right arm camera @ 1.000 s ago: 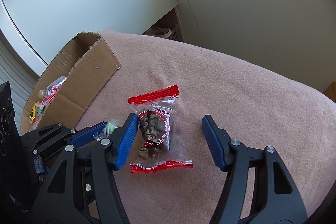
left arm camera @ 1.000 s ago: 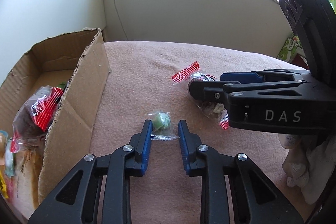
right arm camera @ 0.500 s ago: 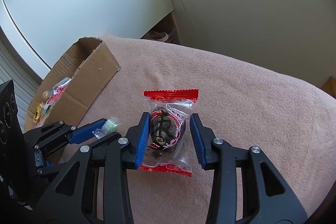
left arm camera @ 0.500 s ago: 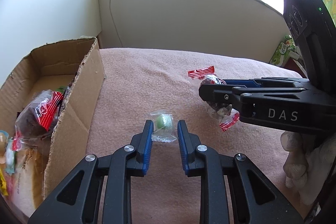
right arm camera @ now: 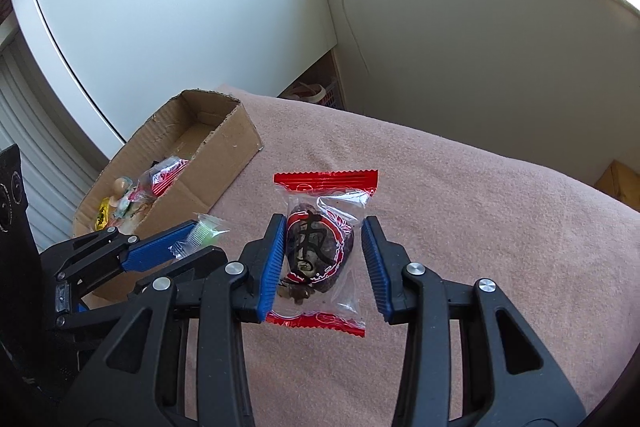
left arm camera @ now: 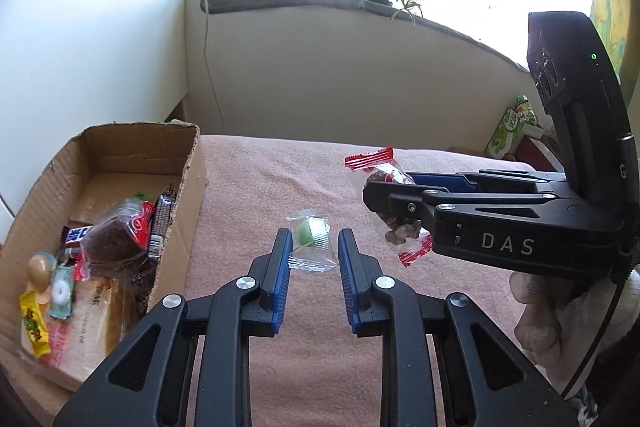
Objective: Organize snacks
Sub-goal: 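Carry the green candy and red-edged packet into the box and open both tools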
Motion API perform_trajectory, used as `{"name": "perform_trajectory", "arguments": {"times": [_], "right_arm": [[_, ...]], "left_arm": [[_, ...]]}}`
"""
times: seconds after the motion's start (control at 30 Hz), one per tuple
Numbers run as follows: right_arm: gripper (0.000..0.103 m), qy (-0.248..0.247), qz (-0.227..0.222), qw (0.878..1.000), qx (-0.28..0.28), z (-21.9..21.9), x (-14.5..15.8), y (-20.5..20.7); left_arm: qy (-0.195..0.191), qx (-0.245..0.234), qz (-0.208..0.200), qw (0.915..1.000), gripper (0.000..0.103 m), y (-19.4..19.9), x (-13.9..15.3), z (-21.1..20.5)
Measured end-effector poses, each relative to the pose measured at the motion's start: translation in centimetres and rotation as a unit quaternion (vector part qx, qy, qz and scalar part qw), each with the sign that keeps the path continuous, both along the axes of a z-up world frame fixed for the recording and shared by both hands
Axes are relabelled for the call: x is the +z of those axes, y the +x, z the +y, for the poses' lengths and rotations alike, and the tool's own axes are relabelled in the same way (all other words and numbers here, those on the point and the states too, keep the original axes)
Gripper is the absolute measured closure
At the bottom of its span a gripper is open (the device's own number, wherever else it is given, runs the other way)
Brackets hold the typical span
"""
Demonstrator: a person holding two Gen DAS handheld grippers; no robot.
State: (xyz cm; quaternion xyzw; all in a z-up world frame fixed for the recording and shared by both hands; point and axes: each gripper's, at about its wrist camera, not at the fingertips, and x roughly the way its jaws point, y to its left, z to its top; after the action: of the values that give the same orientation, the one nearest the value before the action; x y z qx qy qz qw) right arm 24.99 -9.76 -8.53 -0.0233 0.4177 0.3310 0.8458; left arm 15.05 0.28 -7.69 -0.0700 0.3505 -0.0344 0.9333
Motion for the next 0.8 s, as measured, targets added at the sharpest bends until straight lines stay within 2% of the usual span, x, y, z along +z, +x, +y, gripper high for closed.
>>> {"name": "perform_trajectory", "arguments": {"times": [0.3, 0.57, 0.8], "right_arm": [[0.063, 0.001, -0.016, 1.0, 0.008, 1.8, 2.5, -2.2], [0.063, -0.009, -0.028, 0.999, 0.025, 5.2, 3.7, -3.7], [0.063, -0.013, -0.027, 0.999, 0.039, 9.3, 4.1, -4.1]], "left_arm": [[-0.013, 0.007, -0.033, 0.9994, 0.081, -2.4, 2.9, 1.9], [-0.02, 0.029, -0.051, 0.9981, 0.081, -4.1, 3.8, 5.2], [-0.021, 0.057, -0.053, 0.9968, 0.081, -5.4, 3.6, 8.8]]}}
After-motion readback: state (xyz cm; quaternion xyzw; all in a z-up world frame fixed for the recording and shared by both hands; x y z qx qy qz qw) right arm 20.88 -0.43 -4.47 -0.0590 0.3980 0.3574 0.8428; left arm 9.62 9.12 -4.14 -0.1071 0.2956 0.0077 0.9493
